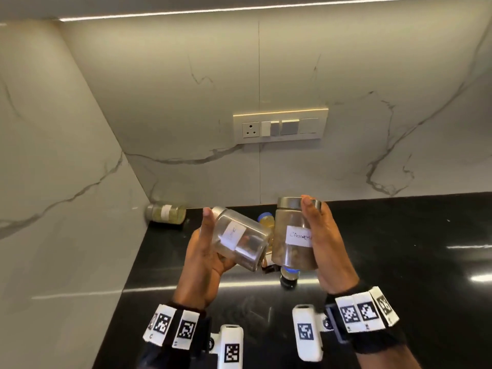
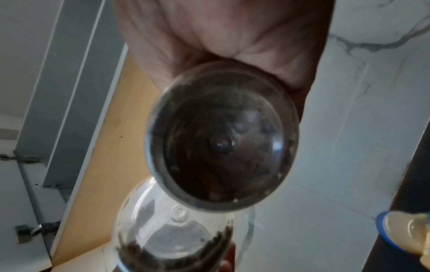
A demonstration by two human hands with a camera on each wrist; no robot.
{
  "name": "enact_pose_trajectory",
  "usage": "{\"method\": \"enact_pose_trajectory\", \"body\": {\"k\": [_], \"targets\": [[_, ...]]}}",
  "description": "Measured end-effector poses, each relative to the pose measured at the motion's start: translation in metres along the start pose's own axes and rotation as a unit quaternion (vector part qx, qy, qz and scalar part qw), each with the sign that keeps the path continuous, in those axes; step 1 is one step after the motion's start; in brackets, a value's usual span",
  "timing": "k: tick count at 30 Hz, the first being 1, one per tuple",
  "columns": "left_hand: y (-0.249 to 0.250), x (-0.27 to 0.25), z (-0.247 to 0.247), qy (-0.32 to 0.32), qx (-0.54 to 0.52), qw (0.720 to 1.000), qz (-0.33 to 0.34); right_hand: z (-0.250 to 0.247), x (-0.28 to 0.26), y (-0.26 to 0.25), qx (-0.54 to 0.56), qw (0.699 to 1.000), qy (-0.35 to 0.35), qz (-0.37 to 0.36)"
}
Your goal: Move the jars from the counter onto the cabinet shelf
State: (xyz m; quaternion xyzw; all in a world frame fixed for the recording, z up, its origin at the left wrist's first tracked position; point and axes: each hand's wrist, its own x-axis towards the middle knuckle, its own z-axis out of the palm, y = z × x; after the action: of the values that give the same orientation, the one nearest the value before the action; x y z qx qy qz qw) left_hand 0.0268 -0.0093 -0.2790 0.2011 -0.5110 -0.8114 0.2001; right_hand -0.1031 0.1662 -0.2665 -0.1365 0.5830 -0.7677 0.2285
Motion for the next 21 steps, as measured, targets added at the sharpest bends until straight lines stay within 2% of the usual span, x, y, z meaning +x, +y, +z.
{"method": "enact_pose_trajectory", "body": {"k": [3, 9, 15, 21], "targets": [[-0.005, -0.007, 0.009, 0.003, 0.023, 1.0, -0.017, -0.018, -0.016, -0.008, -0.008, 1.0, -0.001, -0.008], [-0.01, -0.021, 0.031, -0.031, 0.066, 0.997, -0.006, -0.046, -0.048, -0.015, -0.053, 0.998, -0.008, -0.021], [-0.019, -0.045, 0.063, -0.062, 0.078, 0.994, -0.051, -0.056, -0.07, -0.019, -0.049, 0.998, -0.034, -0.009], [-0.028, -0.067, 0.078, -0.039, 0.063, 0.995, -0.06, -0.062, -0.085, -0.016, -0.057, 0.998, -0.036, 0.003]]}}
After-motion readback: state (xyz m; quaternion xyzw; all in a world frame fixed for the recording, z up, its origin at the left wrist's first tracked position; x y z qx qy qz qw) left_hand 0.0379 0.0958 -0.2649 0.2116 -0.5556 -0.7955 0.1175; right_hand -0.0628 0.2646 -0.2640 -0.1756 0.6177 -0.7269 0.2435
